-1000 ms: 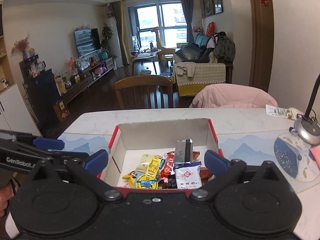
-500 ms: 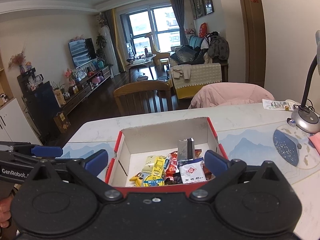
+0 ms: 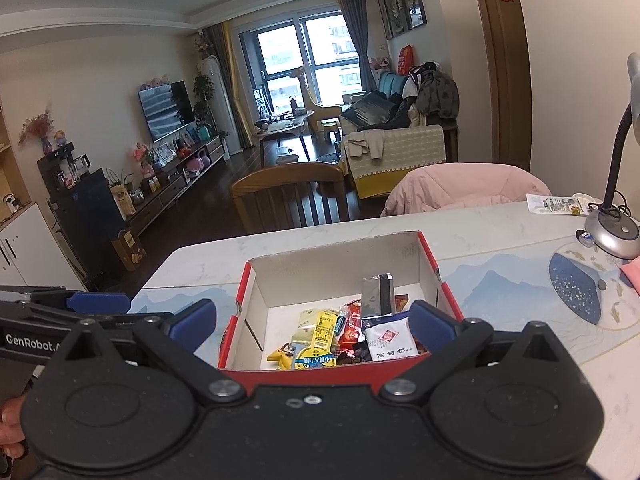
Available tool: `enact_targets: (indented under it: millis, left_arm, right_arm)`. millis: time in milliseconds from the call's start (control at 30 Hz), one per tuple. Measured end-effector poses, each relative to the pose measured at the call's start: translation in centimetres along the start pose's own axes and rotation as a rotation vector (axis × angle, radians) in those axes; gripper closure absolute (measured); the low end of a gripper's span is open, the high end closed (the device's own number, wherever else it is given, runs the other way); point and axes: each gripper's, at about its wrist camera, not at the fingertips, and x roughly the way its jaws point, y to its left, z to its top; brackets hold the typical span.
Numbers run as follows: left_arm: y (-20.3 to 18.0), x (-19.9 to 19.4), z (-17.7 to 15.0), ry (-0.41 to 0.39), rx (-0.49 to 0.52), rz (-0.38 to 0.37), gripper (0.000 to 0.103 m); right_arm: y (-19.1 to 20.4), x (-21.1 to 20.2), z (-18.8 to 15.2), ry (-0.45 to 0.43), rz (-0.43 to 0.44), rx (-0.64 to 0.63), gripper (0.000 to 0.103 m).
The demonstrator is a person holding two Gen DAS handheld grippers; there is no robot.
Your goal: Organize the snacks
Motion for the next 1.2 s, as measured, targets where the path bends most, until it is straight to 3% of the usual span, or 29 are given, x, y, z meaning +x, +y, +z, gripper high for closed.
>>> enact_targets:
  millis: [1200]
  left_arm:
    - [0.32,0.57,-0.09,0.004,0.001,0.022,0.009]
  right_arm:
    - [0.58,0.55,-0.45,0.016,-0.004,0.027,0.000]
